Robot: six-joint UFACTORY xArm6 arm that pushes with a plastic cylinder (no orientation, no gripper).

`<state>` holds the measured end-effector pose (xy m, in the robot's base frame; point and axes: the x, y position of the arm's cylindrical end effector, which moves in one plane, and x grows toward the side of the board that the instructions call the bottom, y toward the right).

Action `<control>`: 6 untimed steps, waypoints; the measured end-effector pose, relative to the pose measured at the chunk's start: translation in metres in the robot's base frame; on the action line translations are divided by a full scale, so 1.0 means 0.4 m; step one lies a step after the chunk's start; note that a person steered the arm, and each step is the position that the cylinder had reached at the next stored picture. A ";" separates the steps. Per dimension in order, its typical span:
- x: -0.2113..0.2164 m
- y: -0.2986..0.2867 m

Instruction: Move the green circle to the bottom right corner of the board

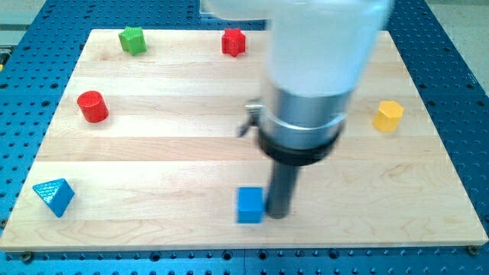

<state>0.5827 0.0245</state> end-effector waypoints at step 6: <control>-0.327 0.190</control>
<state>0.4517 0.1003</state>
